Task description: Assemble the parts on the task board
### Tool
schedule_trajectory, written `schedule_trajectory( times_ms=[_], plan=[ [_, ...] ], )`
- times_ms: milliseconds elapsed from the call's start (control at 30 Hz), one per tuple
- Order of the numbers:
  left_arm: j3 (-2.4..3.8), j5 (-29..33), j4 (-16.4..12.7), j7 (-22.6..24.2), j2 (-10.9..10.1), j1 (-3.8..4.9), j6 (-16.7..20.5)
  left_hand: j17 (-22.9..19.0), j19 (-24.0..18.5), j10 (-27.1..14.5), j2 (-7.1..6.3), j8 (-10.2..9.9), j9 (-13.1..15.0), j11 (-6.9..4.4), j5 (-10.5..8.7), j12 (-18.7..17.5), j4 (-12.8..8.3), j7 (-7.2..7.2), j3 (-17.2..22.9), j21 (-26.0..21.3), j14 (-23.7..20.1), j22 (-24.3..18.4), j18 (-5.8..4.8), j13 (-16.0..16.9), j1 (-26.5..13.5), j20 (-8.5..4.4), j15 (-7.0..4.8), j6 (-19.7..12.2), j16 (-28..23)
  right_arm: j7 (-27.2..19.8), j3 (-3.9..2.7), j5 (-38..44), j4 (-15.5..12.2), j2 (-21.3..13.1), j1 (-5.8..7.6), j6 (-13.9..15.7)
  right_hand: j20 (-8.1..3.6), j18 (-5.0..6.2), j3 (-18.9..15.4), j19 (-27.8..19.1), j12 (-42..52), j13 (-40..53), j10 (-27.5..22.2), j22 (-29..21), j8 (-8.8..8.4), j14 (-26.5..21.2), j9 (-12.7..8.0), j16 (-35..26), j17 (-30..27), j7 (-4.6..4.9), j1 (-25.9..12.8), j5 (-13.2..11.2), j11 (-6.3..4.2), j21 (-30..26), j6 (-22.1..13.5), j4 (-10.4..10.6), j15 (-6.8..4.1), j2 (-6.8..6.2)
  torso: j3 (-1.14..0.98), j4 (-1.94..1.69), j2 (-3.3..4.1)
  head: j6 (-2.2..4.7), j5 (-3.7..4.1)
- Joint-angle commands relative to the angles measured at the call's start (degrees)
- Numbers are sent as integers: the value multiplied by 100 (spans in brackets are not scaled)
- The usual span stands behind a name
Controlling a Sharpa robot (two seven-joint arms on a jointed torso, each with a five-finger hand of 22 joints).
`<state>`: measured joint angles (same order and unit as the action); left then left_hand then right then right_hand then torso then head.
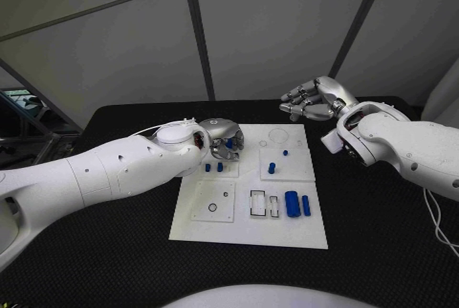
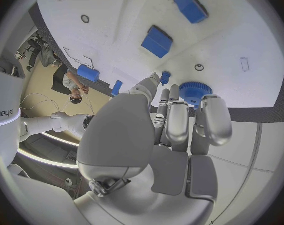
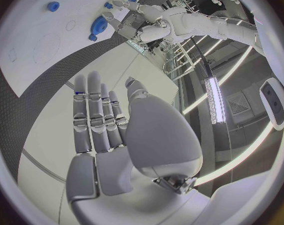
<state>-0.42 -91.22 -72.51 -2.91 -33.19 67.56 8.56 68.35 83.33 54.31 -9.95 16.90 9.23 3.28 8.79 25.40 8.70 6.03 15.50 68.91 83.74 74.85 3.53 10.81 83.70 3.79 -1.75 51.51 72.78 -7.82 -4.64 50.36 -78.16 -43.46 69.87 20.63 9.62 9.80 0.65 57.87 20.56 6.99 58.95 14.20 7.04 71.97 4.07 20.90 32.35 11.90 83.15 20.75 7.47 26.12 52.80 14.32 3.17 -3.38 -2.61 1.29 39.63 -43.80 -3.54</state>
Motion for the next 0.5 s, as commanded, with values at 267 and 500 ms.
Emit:
schedule_trajectory(
  times_ms=[267, 500],
  plan=[
    [2, -142, 70, -122, 71, 8, -358, -40, 55, 146, 17, -41, -17, -16, -2, -40, 0, 10, 94, 107, 90, 79, 84, -37, 65, 0, -11, 124, 38, -48, -5, -15, -8, 19, 10, -30, 10, 67, 9, 29, 24, -5, -33, -9, -26, -13, 8, -32, 8, -16, 10, 16, -2, -32, -37, 16, 20, 46, 2, -10, -8, -23, -3],
    [1, -143, 105, -115, 91, 8, -330, -67, 77, 296, 80, -66, -30, -31, -1, -85, -54, 18, 257, 188, 108, 152, 68, -85, 156, 10, 5, 236, 66, -50, -5, -15, -7, 25, 10, -34, 10, 67, 9, 29, 24, -5, -33, -9, -26, -13, 8, -32, 8, -16, 10, 16, -2, -32, -37, 16, 20, 46, 1, -6, -9, -21, -13]
  ],
)
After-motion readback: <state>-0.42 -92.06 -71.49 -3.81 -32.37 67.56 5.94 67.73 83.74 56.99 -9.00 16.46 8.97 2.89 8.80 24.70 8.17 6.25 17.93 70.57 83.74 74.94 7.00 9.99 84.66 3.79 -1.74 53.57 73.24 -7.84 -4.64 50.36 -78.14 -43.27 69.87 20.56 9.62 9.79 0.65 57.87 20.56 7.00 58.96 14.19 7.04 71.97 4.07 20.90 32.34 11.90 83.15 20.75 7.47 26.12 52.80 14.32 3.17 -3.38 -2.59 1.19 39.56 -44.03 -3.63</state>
